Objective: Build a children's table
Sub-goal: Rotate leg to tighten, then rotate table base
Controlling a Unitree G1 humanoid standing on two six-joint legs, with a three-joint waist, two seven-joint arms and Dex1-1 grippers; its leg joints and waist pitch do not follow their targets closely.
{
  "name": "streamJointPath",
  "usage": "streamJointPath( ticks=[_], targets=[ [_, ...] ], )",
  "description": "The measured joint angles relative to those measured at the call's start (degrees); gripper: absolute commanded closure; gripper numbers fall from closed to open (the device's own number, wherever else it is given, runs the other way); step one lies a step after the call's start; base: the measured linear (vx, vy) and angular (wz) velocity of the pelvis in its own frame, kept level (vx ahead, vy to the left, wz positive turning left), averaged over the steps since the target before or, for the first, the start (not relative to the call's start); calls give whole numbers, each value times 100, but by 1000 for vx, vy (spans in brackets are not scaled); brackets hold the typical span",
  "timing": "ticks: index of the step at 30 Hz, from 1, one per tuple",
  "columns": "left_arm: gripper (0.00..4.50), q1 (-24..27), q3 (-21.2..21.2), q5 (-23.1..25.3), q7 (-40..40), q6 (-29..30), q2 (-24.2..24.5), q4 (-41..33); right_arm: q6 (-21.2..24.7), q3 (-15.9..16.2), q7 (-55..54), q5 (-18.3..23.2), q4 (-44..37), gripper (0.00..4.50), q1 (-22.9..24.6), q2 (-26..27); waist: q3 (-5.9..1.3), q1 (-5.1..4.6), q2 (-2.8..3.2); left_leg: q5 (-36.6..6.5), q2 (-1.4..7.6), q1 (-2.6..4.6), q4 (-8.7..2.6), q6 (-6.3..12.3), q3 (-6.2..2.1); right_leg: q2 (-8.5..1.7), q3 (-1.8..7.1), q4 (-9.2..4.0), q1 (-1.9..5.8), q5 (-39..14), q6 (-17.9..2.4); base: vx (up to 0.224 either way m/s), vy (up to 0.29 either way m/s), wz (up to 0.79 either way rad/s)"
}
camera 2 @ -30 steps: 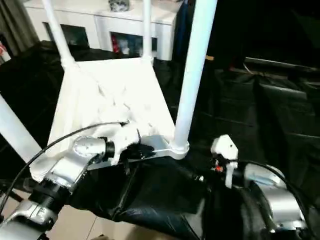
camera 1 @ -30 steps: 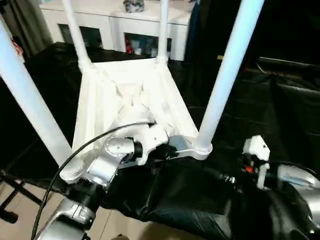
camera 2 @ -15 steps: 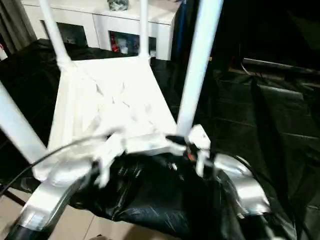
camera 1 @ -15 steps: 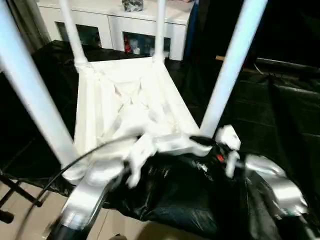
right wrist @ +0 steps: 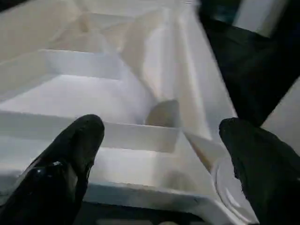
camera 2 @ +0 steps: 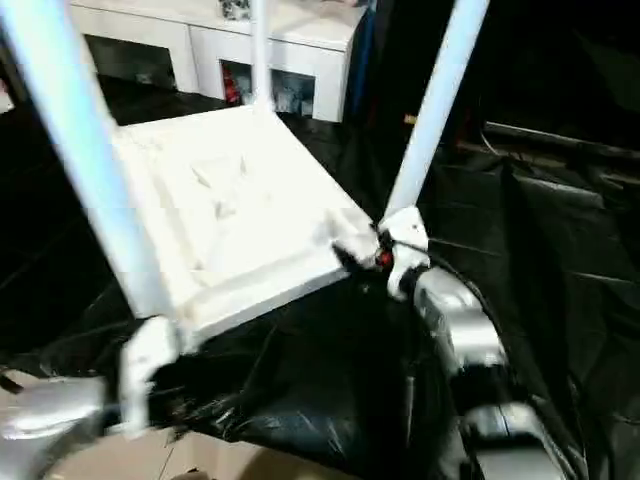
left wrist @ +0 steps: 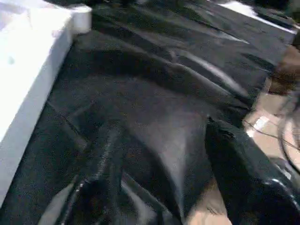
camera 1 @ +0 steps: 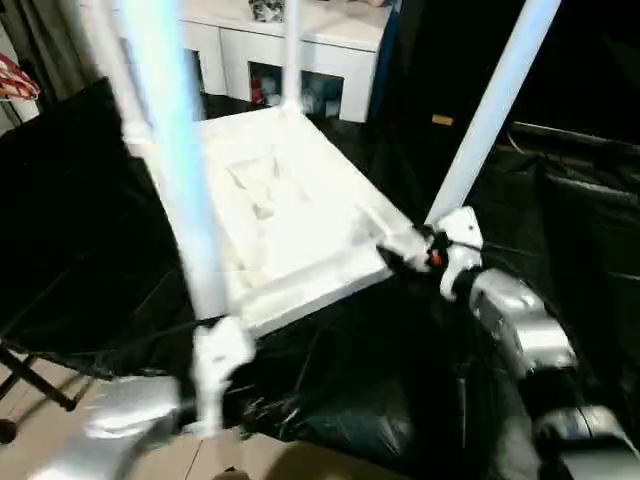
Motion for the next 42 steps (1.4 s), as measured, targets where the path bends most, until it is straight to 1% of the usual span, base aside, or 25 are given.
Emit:
streamJointPath(
  ticks=[1,3,5,6,7,9,11,12,14,16,17,18,19,22,24,26,29,32,35,36,39,42],
  targets=[
    [128,84,103,-46,-103,31,167,-31,-37,-76,-109,-17,137,0,-73,-1,0,1,1,0,-1,-2,0,0,-1,0,0,1,0,5,-10,0,0,0],
    [121,261,322,-197,-258,88,410,-56,-195,-225,-382,-26,444,0,-201,-8,1,24,1,-1,-2,-4,-1,-1,1,0,7,2,1,2,-7,0,0,0],
    [98,399,537,-368,-457,129,704,-52,-290,-343,-506,-26,676,0,-313,-17,3,19,-4,-1,-3,-5,-1,-1,1,0,8,3,0,2,-8,0,0,0],
    [98,467,764,-444,-547,146,838,-38,-325,-402,-518,-16,689,0,-313,-55,3,14,-3,-1,-3,-5,0,-1,2,0,9,5,0,2,-8,0,0,0],
    [87,473,924,-482,-583,155,876,-30,-328,-440,-508,-11,690,0,-312,-83,4,11,-2,0,-4,-3,0,-1,2,0,13,7,0,3,-8,0,0,0],
    [76,484,1164,-625,-662,181,951,-29,-342,-451,-401,8,627,0,-260,-108,0,-22,-8,0,-3,4,2,-1,4,1,16,14,2,2,-7,0,0,0],
    [53,482,1338,-791,-739,189,1005,-21,-376,-446,-226,51,339,0,-20,-129,-1,-39,-15,0,-1,8,2,-1,3,4,17,16,3,0,-5,0,0,0],
    [45,407,1475,-873,-713,143,999,56,-380,-445,-113,74,148,0,173,-152,0,-39,-18,0,-1,9,2,-1,3,5,17,16,3,-5,4,0,0,0],
    [42,71,1634,-908,-538,11,821,276,-359,-440,-56,139,-51,0,409,-163,0,-29,-17,0,-2,9,3,-1,2,5,20,18,3,-9,11,0,0,0],
    [9,-231,1667,-991,-391,-107,669,386,-284,-417,-40,167,-245,0,539,-161,2,-48,-21,1,-2,13,11,-3,2,6,25,24,3,-3,6,0,0,0],
    [4,-360,1667,-1059,-325,-138,570,422,-241,-416,-49,165,-350,0,604,-180,1,-49,-21,2,-2,15,14,-3,3,6,28,26,5,-3,6,0,0,0],
    [4,-467,1649,-1127,-288,-168,516,438,-187,-393,-86,134,-421,0,647,-193,1,-56,-28,2,-2,18,18,-3,3,7,30,33,5,-3,6,0,0,0],
    [2,-663,1598,-1173,-261,-170,389,523,-149,-358,-211,32,-519,0,769,-266,-1,-53,-30,2,-2,18,19,-3,3,7,32,34,8,-4,7,0,0,0],
    [2,-1017,1467,-1294,-203,-188,97,675,35,-302,-538,-210,-562,0,1044,-279,0,-49,-45,2,-2,21,25,-4,3,10,36,44,8,-7,12,0,0,0],
    [2,-1312,1285,-1345,-193,-189,-136,834,125,-301,-815,-345,-517,0,1142,-187,4,-53,-45,2,-2,19,31,-4,3,10,42,52,2,-7,12,0,0,0],
    [2,-1474,1147,-1351,-160,-202,-278,893,145,-268,-950,-450,-481,0,1151,-127,5,-72,-47,2,-2,18,39,-4,3,10,47,63,-1,-8,13,0,0,0],
    [2,-1773,919,-1346,-100,-306,-522,1123,233,-181,-1127,-563,-345,0,1064,-81,7,-96,-49,2,-2,16,40,-5,3,15,54,70,0,-9,15,0,0,0],
    [2,-2059,593,-1248,-58,-406,-796,1317,242,-29,-1194,-650,-16,0,757,170,7,-125,-50,2,-2,17,40,-5,2,16,54,74,-3,-8,13,0,0,0],
    [2,-2204,250,-1105,-28,-441,-951,1382,240,102,-1189,-676,50,0,564,326,10,-107,-58,2,-2,17,43,-5,1,15,54,74,-5,-8,13,0,0,0],
    [2,-2246,122,-1012,23,-443,-1011,1413,241,120,-1183,-703,75,0,502,344,10,-78,-66,2,-2,17,46,-5,1,14,54,74,-6,-7,11,0,0,0],
    [2,-2412,-204,-718,226,-463,-1301,1541,237,97,-1174,-741,229,0,430,346,8,-45,-101,1,-5,9,52,-5,2,12,61,70,-5,2,-6,0,0,0],
    [2,-2565,-499,-517,386,-557,-1596,1695,238,95,-1152,-744,275,0,415,366,13,-58,-115,0,-10,9,55,-3,10,12,81,70,-6,2,-5,0,0,0]
  ],
)
